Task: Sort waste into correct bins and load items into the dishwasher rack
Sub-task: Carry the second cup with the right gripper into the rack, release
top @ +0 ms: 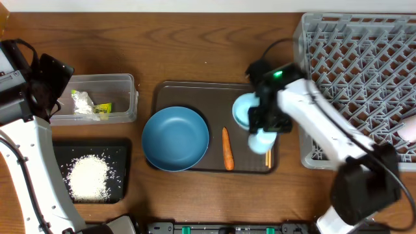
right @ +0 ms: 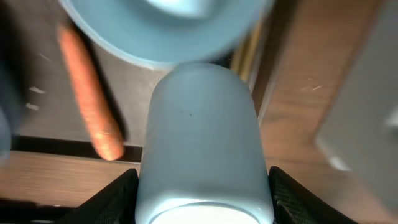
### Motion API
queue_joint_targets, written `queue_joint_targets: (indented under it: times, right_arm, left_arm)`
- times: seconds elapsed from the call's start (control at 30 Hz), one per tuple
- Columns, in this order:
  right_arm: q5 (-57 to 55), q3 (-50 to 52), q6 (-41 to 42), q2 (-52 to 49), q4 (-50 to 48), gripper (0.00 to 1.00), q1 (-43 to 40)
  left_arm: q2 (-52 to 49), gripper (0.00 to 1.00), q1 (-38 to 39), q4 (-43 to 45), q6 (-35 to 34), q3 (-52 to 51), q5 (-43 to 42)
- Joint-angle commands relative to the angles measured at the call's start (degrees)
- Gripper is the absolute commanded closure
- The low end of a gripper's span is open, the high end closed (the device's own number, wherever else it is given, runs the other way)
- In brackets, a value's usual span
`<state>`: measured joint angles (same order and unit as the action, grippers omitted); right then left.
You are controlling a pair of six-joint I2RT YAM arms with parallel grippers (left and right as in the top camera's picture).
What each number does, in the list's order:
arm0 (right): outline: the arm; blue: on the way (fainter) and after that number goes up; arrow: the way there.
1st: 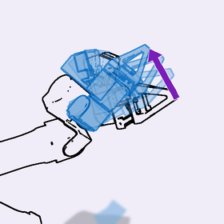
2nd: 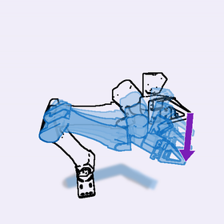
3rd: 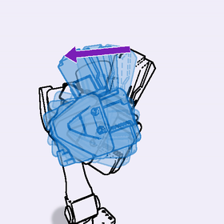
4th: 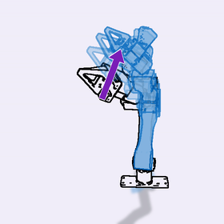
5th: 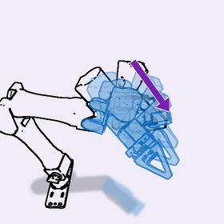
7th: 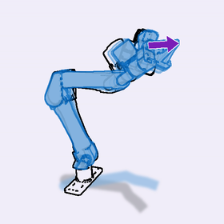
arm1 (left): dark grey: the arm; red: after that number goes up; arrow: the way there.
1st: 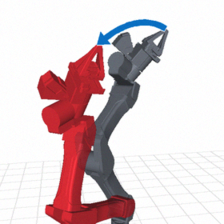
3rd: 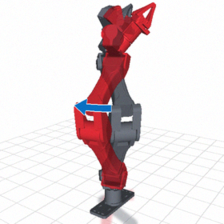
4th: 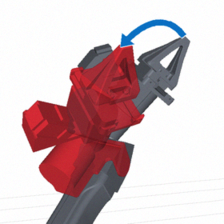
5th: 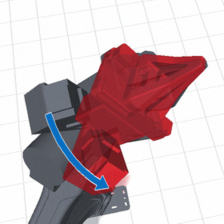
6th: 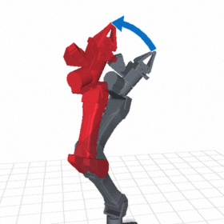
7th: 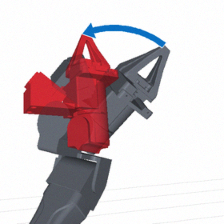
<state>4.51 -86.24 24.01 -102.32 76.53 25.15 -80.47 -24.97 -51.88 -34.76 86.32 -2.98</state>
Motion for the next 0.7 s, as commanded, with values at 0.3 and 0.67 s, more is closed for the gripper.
queue_joint_targets:
  times: [0.3, 0.67]
  right_arm:
    - [1.1, -12.5, -5.0, 11.4, -3.0, 0.37, -24.9]
    - [2.2, -13.2, -4.3, 9.4, -15.7, 0.33, -54.0]
  left_arm:
    - [0.0, 0.02, -0.1, 0.0, -0.5, -0.2, 0.7]
    - [0.0, 0.02, -0.1, 0.0, -0.5, -0.2, 0.7]
